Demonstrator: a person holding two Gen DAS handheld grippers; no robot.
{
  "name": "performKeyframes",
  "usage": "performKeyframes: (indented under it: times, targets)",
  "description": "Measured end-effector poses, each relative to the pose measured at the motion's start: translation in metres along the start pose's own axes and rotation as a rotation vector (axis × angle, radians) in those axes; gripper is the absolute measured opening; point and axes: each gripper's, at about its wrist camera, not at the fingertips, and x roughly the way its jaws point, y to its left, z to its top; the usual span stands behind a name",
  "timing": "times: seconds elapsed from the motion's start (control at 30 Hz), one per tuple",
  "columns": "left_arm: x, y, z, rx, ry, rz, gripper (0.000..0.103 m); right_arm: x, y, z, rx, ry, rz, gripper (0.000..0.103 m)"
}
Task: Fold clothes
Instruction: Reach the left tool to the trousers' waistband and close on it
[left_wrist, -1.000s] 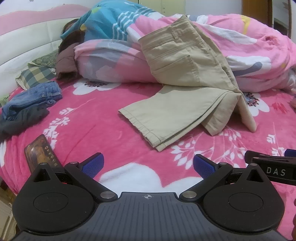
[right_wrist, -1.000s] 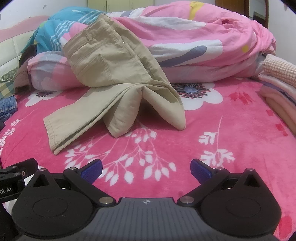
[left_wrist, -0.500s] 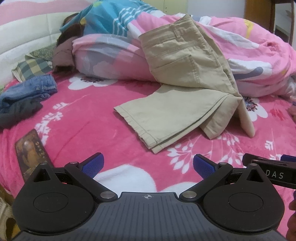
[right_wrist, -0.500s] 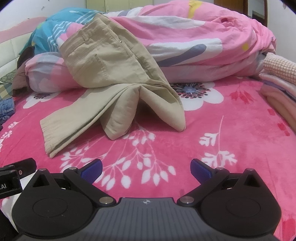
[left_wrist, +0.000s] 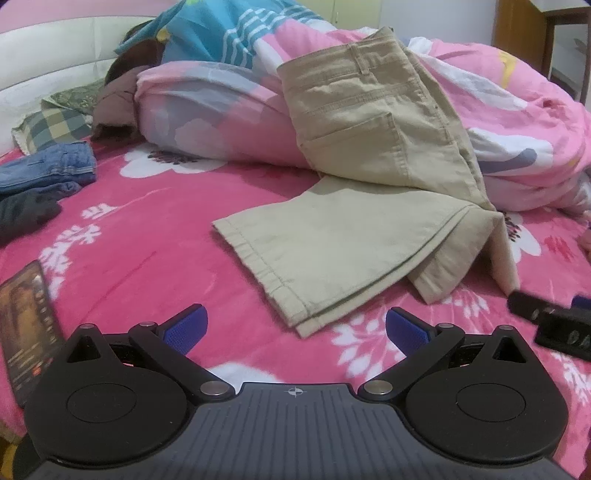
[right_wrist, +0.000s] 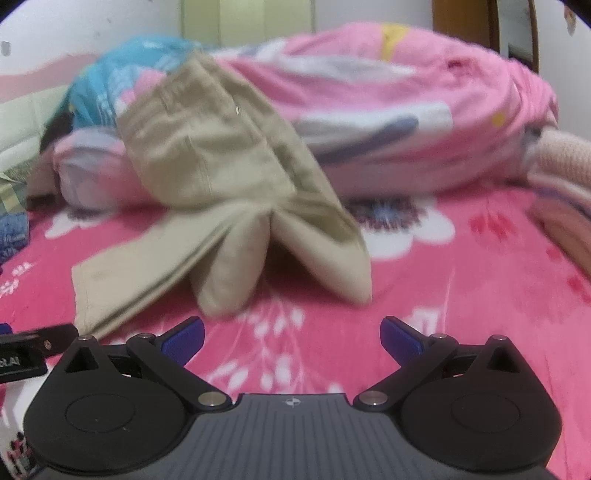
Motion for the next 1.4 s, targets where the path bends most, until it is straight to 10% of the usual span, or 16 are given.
performKeyframes:
  times: [0.5,0.7,0.97,1.4]
  targets:
    - [0.057,-0.010,0.062,-0.043,-0.198,-0.096,0.103,0.105,-0.005,0.157,-0.231,-0.322,0.270,0.103]
    - [0.071,-0.013,0.062,-0.083,-0.230,-0.114,0.094,0.170,0.003,0.202,-0.259,-0.253,0.328,0.076]
    - [0.066,-0.017,0.055,-0.088,-0.240,-0.182,0.060,0.161,-0.003,0.184,-0.223,-0.198,0.442,0.004]
    - [0.032,-0.003,0.038,-0.232,-0.223,-0.384,0.080,0.062,0.007,0.128,-0.204,-0.159,0.637,0.003]
